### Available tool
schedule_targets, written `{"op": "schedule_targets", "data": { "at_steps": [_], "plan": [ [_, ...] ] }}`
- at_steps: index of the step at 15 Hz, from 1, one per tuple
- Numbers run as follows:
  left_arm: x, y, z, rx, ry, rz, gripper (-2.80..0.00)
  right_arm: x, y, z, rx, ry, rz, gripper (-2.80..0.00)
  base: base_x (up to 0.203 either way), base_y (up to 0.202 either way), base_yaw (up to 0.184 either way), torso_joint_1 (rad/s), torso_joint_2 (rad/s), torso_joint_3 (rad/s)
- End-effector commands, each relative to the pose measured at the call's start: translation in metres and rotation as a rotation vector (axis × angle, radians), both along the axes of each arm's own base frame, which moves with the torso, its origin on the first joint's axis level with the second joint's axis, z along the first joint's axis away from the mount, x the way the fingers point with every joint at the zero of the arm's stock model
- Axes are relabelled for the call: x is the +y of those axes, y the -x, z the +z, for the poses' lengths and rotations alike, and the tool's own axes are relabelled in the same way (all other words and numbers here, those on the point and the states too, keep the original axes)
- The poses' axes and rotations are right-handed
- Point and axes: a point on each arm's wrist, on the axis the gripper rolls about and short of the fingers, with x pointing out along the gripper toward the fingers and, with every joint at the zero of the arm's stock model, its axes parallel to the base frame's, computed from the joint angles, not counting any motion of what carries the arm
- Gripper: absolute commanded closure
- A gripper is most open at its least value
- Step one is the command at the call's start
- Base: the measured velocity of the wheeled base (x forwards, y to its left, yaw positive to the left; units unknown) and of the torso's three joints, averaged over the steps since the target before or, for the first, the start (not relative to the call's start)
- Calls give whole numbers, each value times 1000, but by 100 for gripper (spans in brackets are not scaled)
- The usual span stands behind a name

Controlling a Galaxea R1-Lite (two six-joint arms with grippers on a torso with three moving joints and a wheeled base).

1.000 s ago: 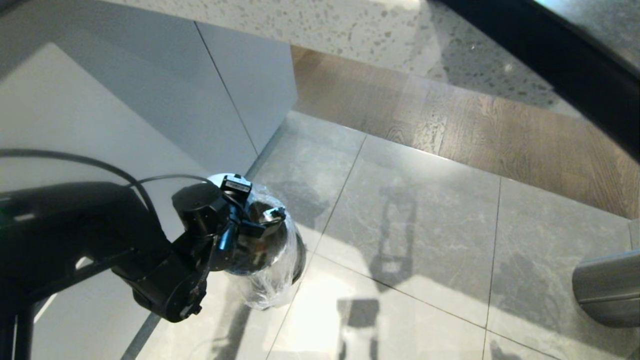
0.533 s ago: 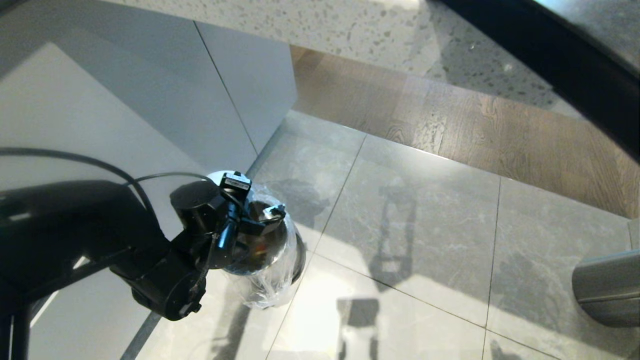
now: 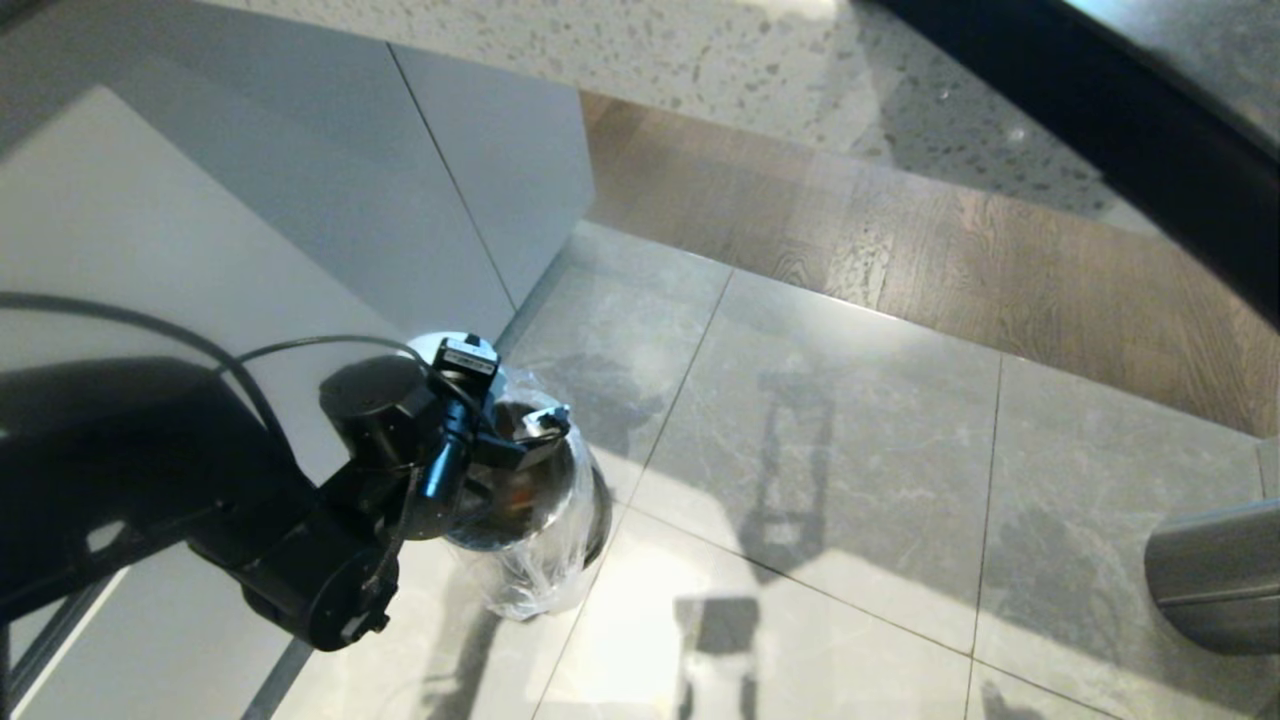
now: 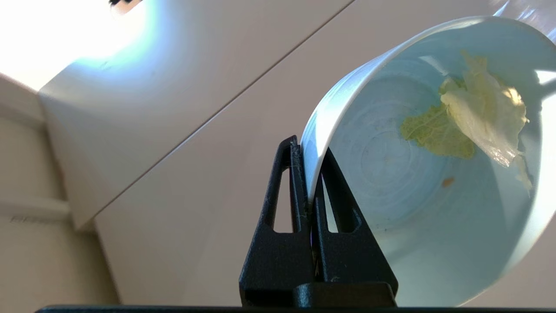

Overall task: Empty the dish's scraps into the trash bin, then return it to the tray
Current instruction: Pour the leftover food from the bowl into the trash can

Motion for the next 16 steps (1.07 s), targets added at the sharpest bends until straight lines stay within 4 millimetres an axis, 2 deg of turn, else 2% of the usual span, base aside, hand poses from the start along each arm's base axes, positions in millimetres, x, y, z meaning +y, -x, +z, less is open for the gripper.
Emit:
{"op": "schedule_targets", "data": {
  "at_steps": [1,4,8,10,13,15,16],
  "plan": [
    [3,8,10,-43,-12,0,0,0,0,0,-2,-1,0,0,0,0,0,0,0,0],
    [-1,9,27,-100,-28,-19,0,0,0,0,-1,-1,0,0,0,0,0,0,0,0],
    [-6,32,35,-100,-88,-61,0,0,0,0,-2,-1,0,0,0,0,0,0,0,0],
    [-5,46,50,-138,-66,-78,0,0,0,0,-1,-1,0,0,0,0,0,0,0,0],
    [-7,71,55,-133,-33,-130,0,0,0,0,-1,-1,0,0,0,0,0,0,0,0],
    [-7,79,48,-103,-38,-151,0,0,0,0,-1,-1,0,0,0,0,0,0,0,0],
    [-7,81,51,-113,-24,-157,0,0,0,0,-1,-1,0,0,0,0,0,0,0,0]
  ]
}}
